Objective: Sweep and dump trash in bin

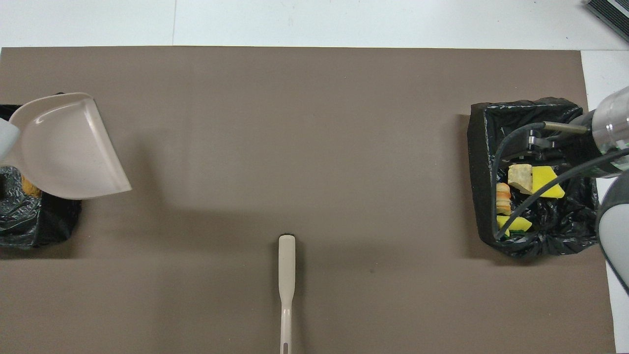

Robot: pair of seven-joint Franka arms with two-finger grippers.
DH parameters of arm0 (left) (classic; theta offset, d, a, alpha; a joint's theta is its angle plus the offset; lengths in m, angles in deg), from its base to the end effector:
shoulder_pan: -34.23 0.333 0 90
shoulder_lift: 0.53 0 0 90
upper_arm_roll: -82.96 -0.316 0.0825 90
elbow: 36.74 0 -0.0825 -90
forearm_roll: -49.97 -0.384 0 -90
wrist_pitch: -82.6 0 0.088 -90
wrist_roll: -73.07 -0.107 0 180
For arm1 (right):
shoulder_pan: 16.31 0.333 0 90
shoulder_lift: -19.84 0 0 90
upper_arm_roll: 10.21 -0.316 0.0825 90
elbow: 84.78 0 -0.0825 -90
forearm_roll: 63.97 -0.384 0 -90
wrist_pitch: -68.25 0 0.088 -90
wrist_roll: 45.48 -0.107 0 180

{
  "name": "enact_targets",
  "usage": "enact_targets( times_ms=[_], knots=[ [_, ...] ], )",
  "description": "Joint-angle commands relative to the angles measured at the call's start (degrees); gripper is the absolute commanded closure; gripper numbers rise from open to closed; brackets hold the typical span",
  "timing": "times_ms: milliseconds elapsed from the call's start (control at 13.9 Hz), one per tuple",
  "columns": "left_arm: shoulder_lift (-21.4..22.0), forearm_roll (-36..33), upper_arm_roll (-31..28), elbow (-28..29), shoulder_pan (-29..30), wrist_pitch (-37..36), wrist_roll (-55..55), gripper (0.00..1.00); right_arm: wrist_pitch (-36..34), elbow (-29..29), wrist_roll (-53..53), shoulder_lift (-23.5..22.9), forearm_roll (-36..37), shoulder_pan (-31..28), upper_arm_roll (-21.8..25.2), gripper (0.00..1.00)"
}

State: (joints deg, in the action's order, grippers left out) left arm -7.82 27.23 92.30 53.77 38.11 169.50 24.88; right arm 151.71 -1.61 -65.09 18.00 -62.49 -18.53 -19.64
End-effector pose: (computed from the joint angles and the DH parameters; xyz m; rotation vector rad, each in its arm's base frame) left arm 0.5825 -0.0070 0.5525 -2.5102 1.2960 0.4450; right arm 0.5491 0.0647 0.6527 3.0967 -0.3405 -0.0330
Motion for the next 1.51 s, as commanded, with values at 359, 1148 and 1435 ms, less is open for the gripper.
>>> enact_targets(
  times_ms=[359,1148,1435],
  knots=[
    [-6.1,18.1,-0.6,2.2,-13.8,8.1,42.9,1.0,-0.4,1.0,1.9,0.8,-0.3,-2.0,-0.2,0.0],
    [-15.0,24.2,-0.6,10.3,-30.8,37.0,80.1,0.73,-0.4,1.0,1.9,0.8,-0.3,-2.0,-0.2,0.0],
    [-11.7,24.1,-1.3,8.4,-29.0,31.3,79.0,0.0,-0.4,1.0,1.9,0.8,-0.3,-2.0,-0.2,0.0]
  ],
)
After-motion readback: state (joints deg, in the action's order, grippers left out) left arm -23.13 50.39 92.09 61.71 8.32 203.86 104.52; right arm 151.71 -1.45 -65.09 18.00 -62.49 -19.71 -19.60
